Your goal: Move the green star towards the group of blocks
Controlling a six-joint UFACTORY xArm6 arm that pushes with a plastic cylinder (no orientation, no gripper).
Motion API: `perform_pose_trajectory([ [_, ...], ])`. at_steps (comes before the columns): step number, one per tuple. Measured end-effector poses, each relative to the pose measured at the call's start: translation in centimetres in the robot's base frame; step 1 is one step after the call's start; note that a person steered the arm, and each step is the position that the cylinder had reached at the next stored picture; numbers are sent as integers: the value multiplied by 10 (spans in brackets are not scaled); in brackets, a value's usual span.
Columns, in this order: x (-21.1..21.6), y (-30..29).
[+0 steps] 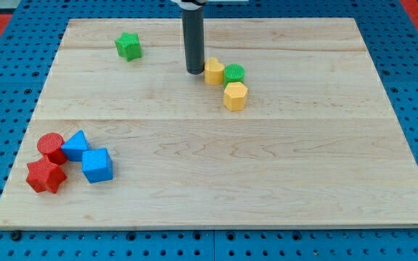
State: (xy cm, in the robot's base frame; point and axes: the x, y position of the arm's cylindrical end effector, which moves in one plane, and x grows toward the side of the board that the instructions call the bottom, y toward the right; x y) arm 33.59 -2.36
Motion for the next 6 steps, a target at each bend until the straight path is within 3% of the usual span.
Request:
perform_pose_trajectory([
  [1, -6, -4],
  [3, -48, -85],
  [6, -116, -87],
])
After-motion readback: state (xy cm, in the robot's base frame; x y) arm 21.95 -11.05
